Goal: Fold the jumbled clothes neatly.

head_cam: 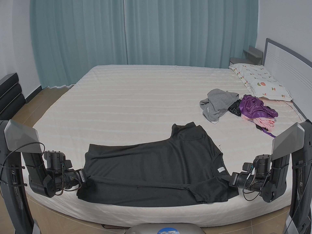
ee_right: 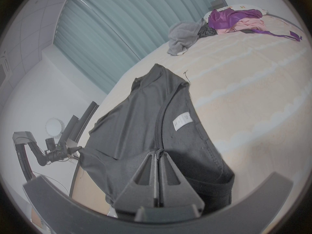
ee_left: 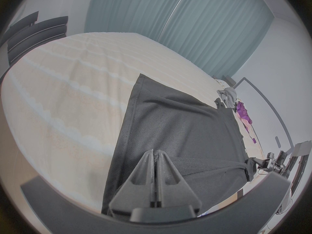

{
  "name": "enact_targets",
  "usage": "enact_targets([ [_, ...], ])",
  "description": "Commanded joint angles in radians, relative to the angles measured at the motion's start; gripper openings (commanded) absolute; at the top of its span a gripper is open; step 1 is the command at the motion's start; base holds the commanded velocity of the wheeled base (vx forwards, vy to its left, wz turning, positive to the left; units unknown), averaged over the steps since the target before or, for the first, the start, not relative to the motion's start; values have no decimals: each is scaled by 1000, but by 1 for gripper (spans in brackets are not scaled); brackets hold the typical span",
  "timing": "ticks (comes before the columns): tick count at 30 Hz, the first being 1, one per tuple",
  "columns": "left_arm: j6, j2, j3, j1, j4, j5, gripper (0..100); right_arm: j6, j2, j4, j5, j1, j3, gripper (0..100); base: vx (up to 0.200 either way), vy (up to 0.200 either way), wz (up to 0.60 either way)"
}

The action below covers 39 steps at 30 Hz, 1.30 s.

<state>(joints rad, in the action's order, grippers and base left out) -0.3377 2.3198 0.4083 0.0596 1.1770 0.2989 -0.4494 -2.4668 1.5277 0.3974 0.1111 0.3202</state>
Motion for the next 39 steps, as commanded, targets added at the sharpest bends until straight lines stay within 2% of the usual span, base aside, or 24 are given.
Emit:
enact_targets([
  [1, -12, -45, -48, 6, 27, -3, 0, -35, 28, 40, 0, -4, -44, 0, 0, 0, 0],
  [16, -50, -166, -198, 55, 53, -3, 0, -57, 197, 42, 24, -16, -178, 0, 0, 0, 0],
  [21, -103, -209, -217, 54, 53, -3, 0, -57, 256, 42, 54, -39, -230, 0, 0, 0, 0],
  [28, -116, -232, -238, 54, 53, -3, 0, -57, 325, 42, 66, -64, -285, 0, 0, 0, 0],
  [31, -127, -261, -243, 54, 53, -1, 0, -54, 339, 40, 90, -62, -320, 0, 0, 0, 0],
  [35, -165, -310, -246, 52, 52, -1, 0, -57, 339, 40, 93, -74, -320, 0, 0, 0, 0],
  [39, -161, -324, -276, 48, 55, 0, 0, -57, 339, 35, 90, -73, -320, 0, 0, 0, 0],
])
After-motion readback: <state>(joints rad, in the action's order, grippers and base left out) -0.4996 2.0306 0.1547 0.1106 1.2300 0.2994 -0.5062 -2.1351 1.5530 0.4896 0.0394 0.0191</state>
